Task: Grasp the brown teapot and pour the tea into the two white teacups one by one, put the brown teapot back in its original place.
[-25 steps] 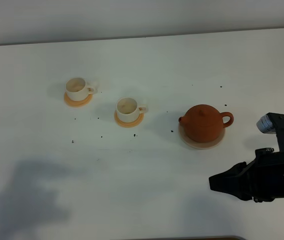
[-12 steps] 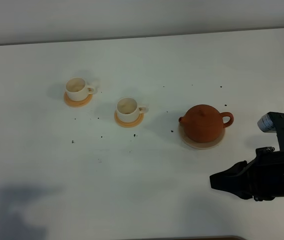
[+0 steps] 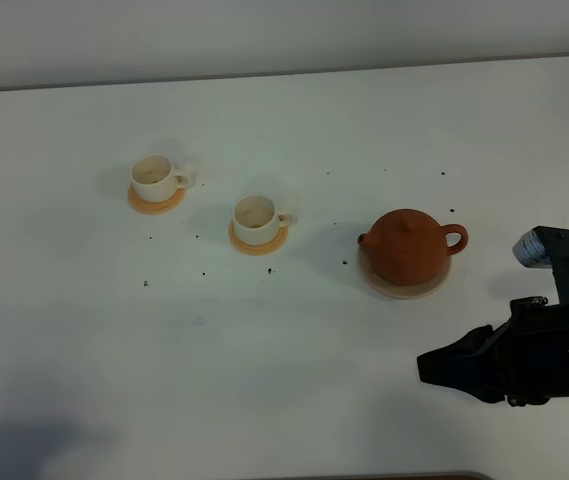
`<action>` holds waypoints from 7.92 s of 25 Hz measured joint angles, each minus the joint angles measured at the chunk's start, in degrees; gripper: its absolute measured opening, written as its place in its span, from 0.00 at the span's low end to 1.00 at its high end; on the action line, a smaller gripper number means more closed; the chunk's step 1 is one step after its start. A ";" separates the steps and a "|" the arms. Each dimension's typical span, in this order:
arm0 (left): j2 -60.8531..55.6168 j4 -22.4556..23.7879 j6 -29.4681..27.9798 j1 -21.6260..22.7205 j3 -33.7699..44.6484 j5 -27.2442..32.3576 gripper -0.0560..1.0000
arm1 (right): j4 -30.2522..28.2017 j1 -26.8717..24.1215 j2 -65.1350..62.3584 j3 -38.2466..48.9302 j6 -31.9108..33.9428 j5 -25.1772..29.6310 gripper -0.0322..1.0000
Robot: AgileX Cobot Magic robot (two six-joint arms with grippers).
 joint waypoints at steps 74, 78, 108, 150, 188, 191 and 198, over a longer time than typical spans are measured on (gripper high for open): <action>-4.96 -0.83 -2.81 0.53 0.13 0.00 0.29 | -35.47 0.00 16.10 -46.63 -9.38 0.05 0.26; -4.96 -0.83 -2.81 0.53 0.13 0.00 0.29 | -48.30 0.00 23.31 -55.16 -6.60 11.60 0.26; -4.96 -0.83 -2.88 0.53 0.13 0.00 0.29 | -71.21 5.12 44.06 -71.74 -14.00 33.37 0.26; -4.96 -0.89 -2.88 0.53 0.13 0.00 0.29 | -77.85 5.18 49.32 -68.30 -9.13 27.45 0.33; -4.96 -0.89 -2.93 0.53 0.13 0.00 0.29 | -77.65 5.13 50.57 -68.30 -11.75 28.15 0.12; -4.96 -0.89 -2.93 0.53 0.13 0.00 0.29 | -76.75 5.13 49.91 -68.30 -11.75 28.52 0.12; -4.96 -0.89 -2.93 0.53 0.13 0.00 0.29 | -75.74 5.18 49.06 -68.30 -11.48 29.33 0.12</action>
